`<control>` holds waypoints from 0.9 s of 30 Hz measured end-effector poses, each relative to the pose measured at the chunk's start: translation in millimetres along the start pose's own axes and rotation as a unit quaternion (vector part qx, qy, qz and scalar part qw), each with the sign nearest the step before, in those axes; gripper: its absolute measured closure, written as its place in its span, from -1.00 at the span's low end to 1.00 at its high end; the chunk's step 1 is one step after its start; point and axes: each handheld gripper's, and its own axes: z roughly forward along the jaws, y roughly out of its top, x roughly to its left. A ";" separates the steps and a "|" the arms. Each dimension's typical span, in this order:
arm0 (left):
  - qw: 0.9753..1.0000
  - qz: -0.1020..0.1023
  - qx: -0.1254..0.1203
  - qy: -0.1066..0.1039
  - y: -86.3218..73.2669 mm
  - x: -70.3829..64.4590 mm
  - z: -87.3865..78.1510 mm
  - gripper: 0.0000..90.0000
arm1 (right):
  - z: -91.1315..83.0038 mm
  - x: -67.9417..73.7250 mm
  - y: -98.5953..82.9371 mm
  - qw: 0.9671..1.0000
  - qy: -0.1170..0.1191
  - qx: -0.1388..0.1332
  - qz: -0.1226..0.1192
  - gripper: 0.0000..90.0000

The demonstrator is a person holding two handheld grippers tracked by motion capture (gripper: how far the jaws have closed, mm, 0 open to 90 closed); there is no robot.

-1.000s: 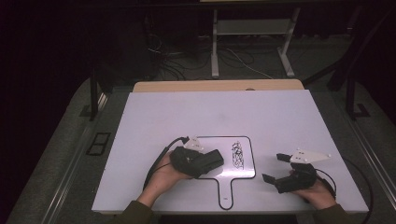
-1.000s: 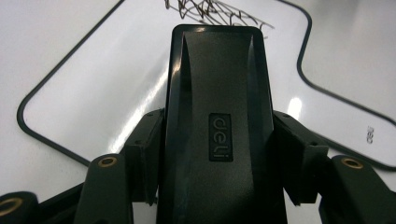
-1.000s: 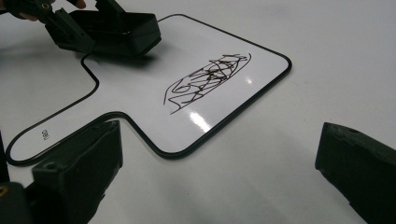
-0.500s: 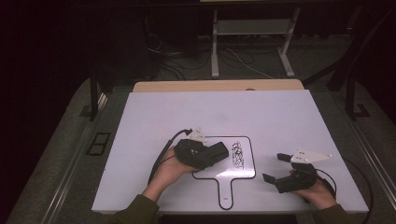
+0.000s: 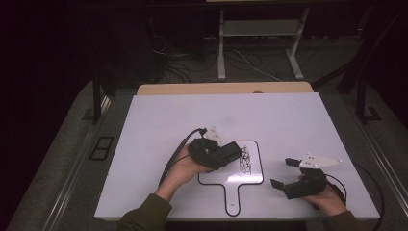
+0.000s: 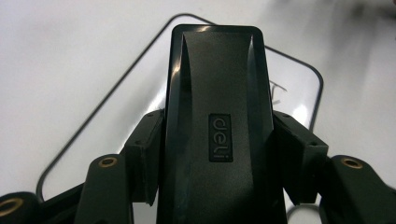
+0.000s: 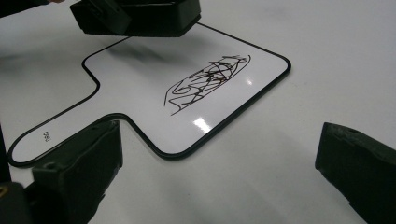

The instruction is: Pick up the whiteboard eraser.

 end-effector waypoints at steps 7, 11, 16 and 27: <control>1.000 0.012 -0.004 0.001 17.4 1.7 11.8 -0.13 | -0.9 -0.2 -0.2 1.000 0.001 0.000 0.003 -1.00; 1.000 0.014 -0.002 0.001 26.9 4.5 22.5 -0.13 | -1.0 -0.9 -0.4 1.000 0.000 -0.002 0.001 -1.00; 1.000 0.024 0.003 0.004 36.8 9.1 36.6 -0.13 | -1.9 -1.8 -0.9 1.000 0.000 -0.003 0.005 -1.00; 1.000 0.021 0.000 0.012 45.5 17.4 63.5 -0.13 | -2.1 -2.6 -1.5 1.000 0.001 -0.005 0.005 -1.00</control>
